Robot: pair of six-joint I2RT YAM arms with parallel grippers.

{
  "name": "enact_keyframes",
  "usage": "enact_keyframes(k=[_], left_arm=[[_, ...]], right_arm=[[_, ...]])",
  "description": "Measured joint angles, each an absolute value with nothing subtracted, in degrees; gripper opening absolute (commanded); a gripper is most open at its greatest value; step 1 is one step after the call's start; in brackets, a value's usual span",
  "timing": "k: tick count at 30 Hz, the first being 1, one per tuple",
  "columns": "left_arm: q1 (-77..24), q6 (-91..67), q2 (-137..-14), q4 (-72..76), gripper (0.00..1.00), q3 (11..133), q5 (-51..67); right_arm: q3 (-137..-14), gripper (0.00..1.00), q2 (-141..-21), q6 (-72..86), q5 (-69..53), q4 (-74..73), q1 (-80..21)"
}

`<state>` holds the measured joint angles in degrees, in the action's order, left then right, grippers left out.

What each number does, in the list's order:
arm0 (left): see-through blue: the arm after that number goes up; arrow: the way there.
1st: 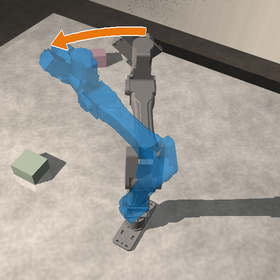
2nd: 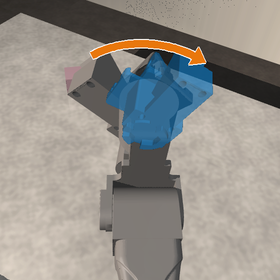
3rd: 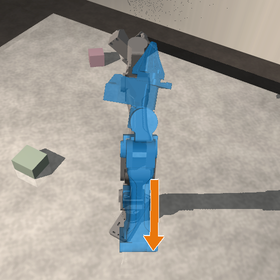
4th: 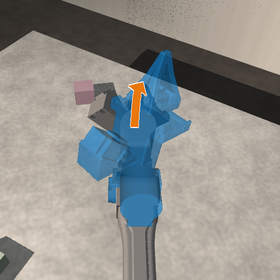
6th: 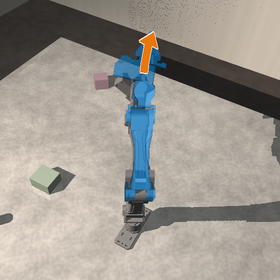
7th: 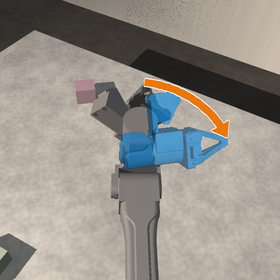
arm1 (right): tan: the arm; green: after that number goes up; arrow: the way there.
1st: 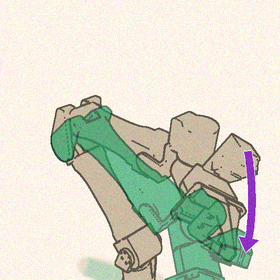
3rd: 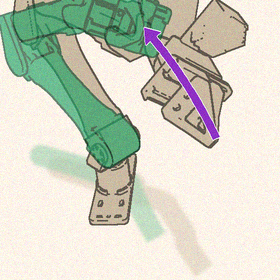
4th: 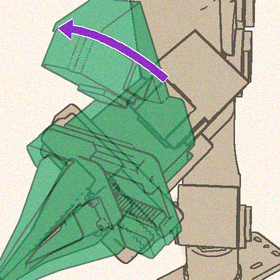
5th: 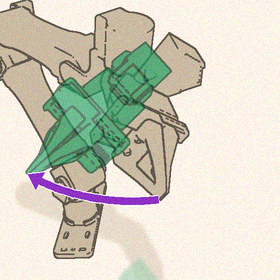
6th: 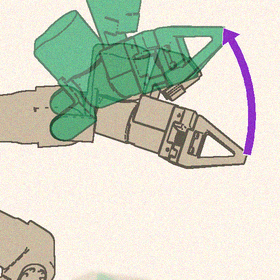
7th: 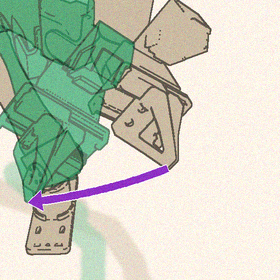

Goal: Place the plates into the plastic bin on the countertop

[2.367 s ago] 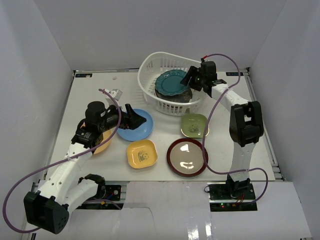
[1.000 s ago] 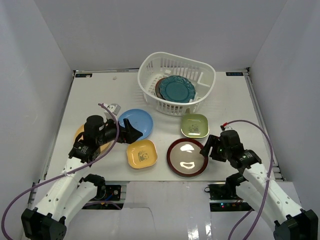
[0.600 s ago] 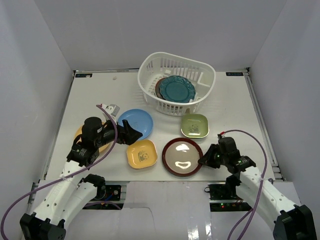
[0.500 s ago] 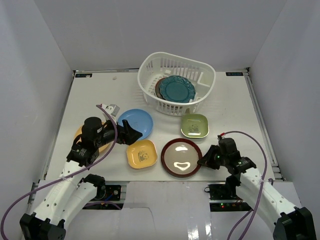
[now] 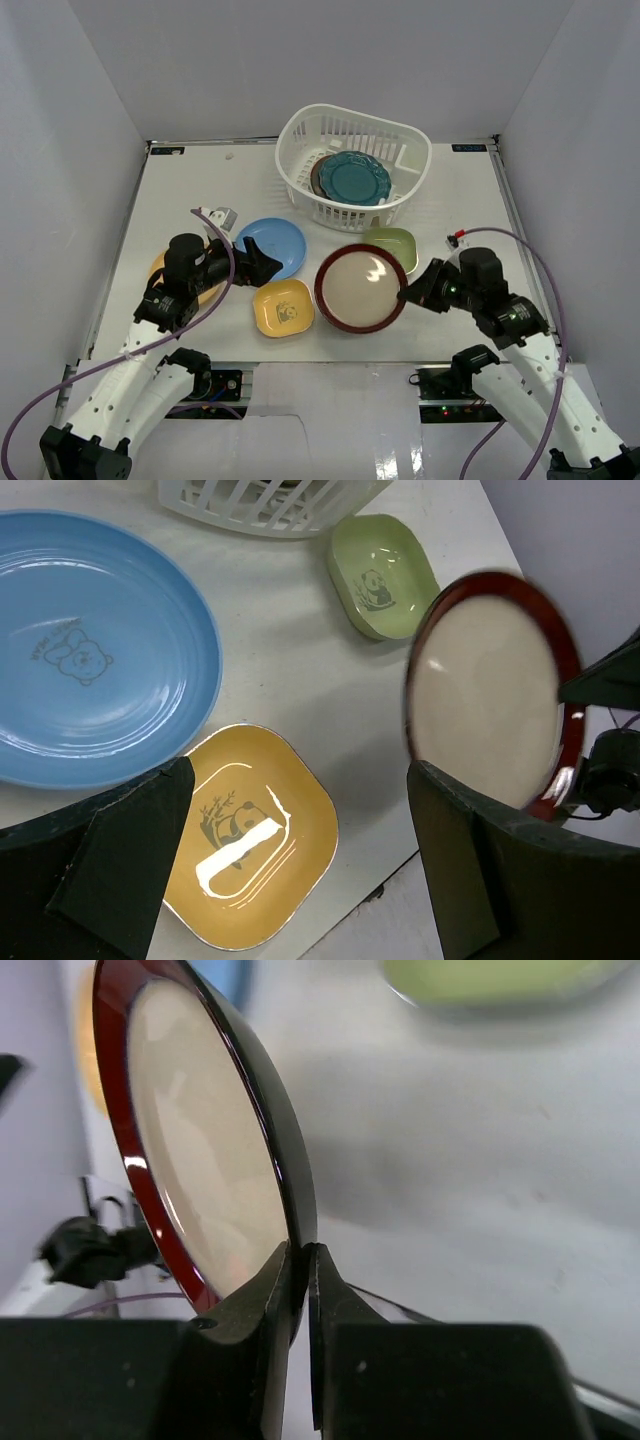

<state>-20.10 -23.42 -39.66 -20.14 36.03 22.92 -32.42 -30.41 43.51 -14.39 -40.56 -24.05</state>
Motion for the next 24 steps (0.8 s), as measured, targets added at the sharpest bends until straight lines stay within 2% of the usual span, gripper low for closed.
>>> enact_keyframes(k=[5,15,20,24], left_arm=[[-20.1,-23.4,-40.0,-20.5,0.98,36.0,20.2],[-20.1,-25.6,-41.1,-24.1,0.98,36.3,9.1],[-20.1,-27.8,-42.5,-25.8,0.98,36.7,2.9],[-20.1,-29.3,-43.5,-26.9,0.98,37.0,-0.7]], right_arm=[[-48.7,0.08,-41.7,42.6,-17.8,-29.6,-24.1],[-80.8,0.08,-80.7,31.7,-11.0,-14.2,-21.8],[-89.8,0.08,-98.4,30.5,-9.1,-12.5,-17.9],[-93.3,0.08,-107.8,30.4,-9.2,-13.2,-15.2]])
